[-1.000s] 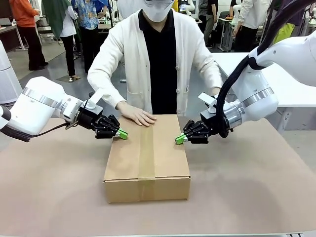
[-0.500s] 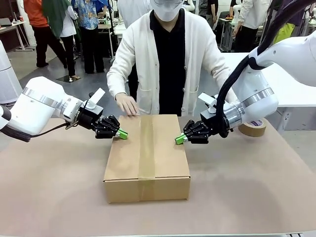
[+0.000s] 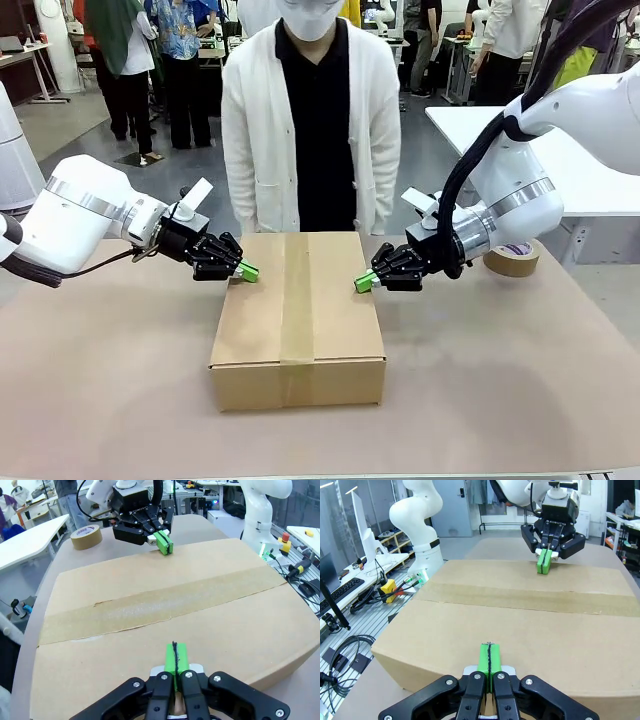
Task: Wrap the clocks to prevent damage.
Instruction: After the human seals the box with tape, release both hands from the side flaps of the Package Box.
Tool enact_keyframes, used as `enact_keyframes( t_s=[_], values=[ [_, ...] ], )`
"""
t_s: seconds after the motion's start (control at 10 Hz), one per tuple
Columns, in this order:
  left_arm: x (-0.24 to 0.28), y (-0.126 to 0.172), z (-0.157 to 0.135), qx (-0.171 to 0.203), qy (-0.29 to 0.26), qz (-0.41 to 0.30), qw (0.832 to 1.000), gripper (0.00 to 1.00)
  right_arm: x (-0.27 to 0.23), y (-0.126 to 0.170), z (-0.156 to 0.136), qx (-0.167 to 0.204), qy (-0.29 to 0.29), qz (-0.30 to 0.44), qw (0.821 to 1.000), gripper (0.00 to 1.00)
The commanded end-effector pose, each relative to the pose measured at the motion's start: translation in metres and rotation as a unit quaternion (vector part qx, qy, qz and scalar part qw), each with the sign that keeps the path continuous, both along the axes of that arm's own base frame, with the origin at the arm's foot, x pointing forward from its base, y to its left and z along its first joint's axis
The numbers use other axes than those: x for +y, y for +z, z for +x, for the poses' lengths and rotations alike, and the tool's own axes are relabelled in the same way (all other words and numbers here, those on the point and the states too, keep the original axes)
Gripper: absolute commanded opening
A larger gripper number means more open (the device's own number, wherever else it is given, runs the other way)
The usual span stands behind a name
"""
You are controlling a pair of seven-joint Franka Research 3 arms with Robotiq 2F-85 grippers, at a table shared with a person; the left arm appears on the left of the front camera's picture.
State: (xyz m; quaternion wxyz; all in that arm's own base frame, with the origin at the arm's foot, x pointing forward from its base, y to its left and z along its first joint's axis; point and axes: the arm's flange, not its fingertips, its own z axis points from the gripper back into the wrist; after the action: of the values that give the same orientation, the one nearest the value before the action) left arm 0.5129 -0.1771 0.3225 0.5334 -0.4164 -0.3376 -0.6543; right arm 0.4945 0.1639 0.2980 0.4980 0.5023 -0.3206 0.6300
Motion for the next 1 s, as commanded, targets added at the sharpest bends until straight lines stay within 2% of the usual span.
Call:
enact_keyframes(
  t_s=[0.0, 0.1, 0.2, 0.3, 0.5, 0.6, 0.7, 0.9],
  values=[
    [0.0, -0.004, 0.001, 0.001, 0.005, 0.004, 1.0, 0.0, 0.0, -0.003, 0.0, 0.002, -0.005, -0.002, 1.0, 0.01],
    [0.0, 0.0, 0.0, 0.0, 0.0, 0.0, 1.0, 0.0, 0.0, -0.003, 0.0, 0.002, -0.005, -0.002, 1.0, 0.01],
    [0.003, -0.005, -0.005, 0.014, -0.018, 0.042, 0.999, 0.0, 0.0, 0.0, 0.0, 0.0, 0.0, 0.0, 1.0, 0.01],
    [0.006, 0.008, -0.007, 0.011, -0.025, 0.066, 0.997, 0.0, -0.005, 0.016, -0.002, 0.003, -0.008, -0.01, 1.0, 0.01],
    [0.021, 0.074, -0.009, 0.012, -0.042, 0.113, 0.993, 0.0, -0.02, 0.078, -0.017, -0.001, -0.039, -0.039, 0.998, 0.01],
    [0.038, 0.11, -0.028, -0.013, -0.031, 0.122, 0.992, 0.0, -0.035, 0.116, -0.042, -0.018, -0.059, -0.076, 0.995, 0.01],
    [0.054, 0.135, -0.041, -0.022, -0.013, 0.145, 0.989, 0.0, -0.049, 0.149, -0.066, -0.028, -0.079, -0.104, 0.991, 0.01],
    [0.086, 0.185, -0.052, -0.022, 0.018, 0.198, 0.98, 0.0, -0.079, 0.196, -0.101, -0.023, -0.157, -0.155, 0.975, 0.01]
  ],
)
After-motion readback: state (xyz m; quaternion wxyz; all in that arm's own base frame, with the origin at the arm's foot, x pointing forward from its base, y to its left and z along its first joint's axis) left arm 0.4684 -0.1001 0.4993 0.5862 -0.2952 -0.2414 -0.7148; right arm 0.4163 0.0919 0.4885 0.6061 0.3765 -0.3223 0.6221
